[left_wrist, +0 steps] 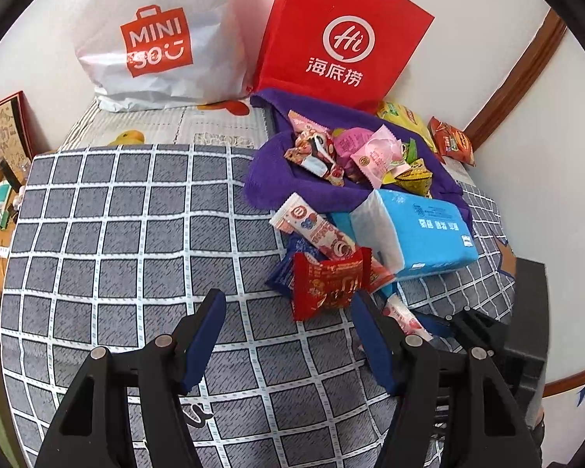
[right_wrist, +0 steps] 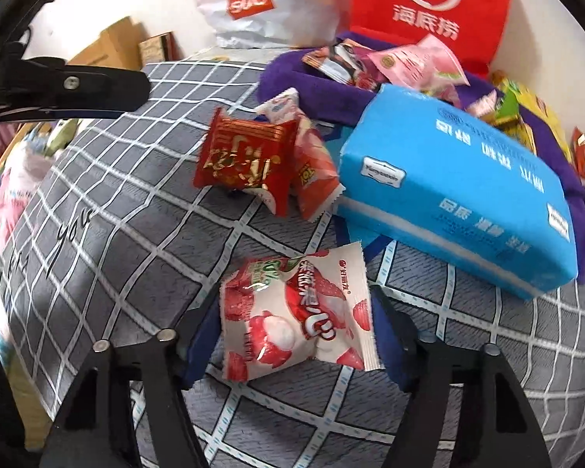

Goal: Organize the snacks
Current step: 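Grasp the white lychee pack with the right tool while the left grasps the red gift pack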

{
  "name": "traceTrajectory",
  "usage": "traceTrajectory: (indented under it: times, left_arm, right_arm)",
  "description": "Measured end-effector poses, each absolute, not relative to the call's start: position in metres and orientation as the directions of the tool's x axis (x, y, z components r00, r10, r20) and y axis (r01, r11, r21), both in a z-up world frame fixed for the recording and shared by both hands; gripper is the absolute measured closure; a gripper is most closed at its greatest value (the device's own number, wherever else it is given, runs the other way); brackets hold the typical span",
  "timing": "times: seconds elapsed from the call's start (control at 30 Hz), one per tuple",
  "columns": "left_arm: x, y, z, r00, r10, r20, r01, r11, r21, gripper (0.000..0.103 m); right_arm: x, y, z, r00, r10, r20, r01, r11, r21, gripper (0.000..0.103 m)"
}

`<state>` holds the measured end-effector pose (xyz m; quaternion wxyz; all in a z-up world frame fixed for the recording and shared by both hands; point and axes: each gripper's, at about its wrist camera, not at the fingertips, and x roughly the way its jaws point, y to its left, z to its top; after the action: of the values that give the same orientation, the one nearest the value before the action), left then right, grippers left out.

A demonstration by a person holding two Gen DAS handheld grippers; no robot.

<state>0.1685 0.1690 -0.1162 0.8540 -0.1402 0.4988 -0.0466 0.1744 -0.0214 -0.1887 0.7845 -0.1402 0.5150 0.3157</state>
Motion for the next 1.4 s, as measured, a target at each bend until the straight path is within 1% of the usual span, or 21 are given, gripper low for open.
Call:
traceTrajectory:
  times: [0.17, 0.37, 0.47, 0.63, 0.7, 0.93, 0.97, 1.0, 1.1, 1.4]
  left_arm:
    - [0.169, 0.165, -0.123, 0.491, -0.235, -0.839, -0.058, 0.952, -0.301, 0.039]
    - [0.179, 0.144, -0.137, 0.475, -0.255, -0.842, -0.038, 0.950, -0.309, 0.039]
    - [0.186, 0.132, -0.142, 0.475, -0.269, -0.838, -0.021, 0.948, -0.317, 0.039]
    - [0.198, 0.115, -0.154, 0.475, -0.229, -0.849, -0.030, 0.961, -0.276, 0.039]
    - [0.203, 0.111, -0.158, 0.477, -0.207, -0.854, -0.044, 0.965, -0.258, 0.039]
    - [0.211, 0.100, -0.169, 0.496, -0.136, -0.858, -0.062, 0.980, -0.191, 0.039]
    - [0.210, 0.100, -0.169, 0.496, -0.137, -0.857, -0.059, 0.980, -0.191, 0.041]
    - [0.210, 0.101, -0.168, 0.498, -0.144, -0.855, -0.055, 0.979, -0.197, 0.045]
    - [0.206, 0.104, -0.165, 0.499, -0.161, -0.851, -0.050, 0.975, -0.214, 0.047]
    - [0.184, 0.108, -0.150, 0.512, -0.186, -0.839, -0.040, 0.970, -0.239, 0.047]
  right_arm:
    - [0.173, -0.046, -0.184, 0.305, 0.329, -0.894, -0.599, 0.796, 0.088, 0.043]
    - [0.179, -0.089, -0.179, 0.363, 0.294, -0.884, -0.483, 0.871, 0.091, 0.043]
    - [0.182, -0.112, -0.179, 0.398, 0.253, -0.882, -0.428, 0.901, 0.066, 0.043]
    - [0.184, -0.143, -0.185, 0.454, 0.183, -0.872, -0.364, 0.931, 0.006, 0.043]
    - [0.183, -0.150, -0.192, 0.444, 0.188, -0.876, -0.360, 0.933, 0.017, 0.042]
    - [0.180, -0.151, -0.199, 0.501, 0.202, -0.842, -0.364, 0.931, 0.008, 0.040]
    - [0.182, -0.153, -0.199, 0.496, 0.213, -0.842, -0.361, 0.932, 0.023, 0.040]
    - [0.183, -0.156, -0.199, 0.487, 0.228, -0.843, -0.356, 0.933, 0.046, 0.040]
    - [0.185, -0.160, -0.198, 0.478, 0.247, -0.843, -0.335, 0.939, 0.085, 0.040]
    - [0.175, -0.158, -0.186, 0.481, 0.247, -0.841, -0.329, 0.940, 0.089, 0.041]
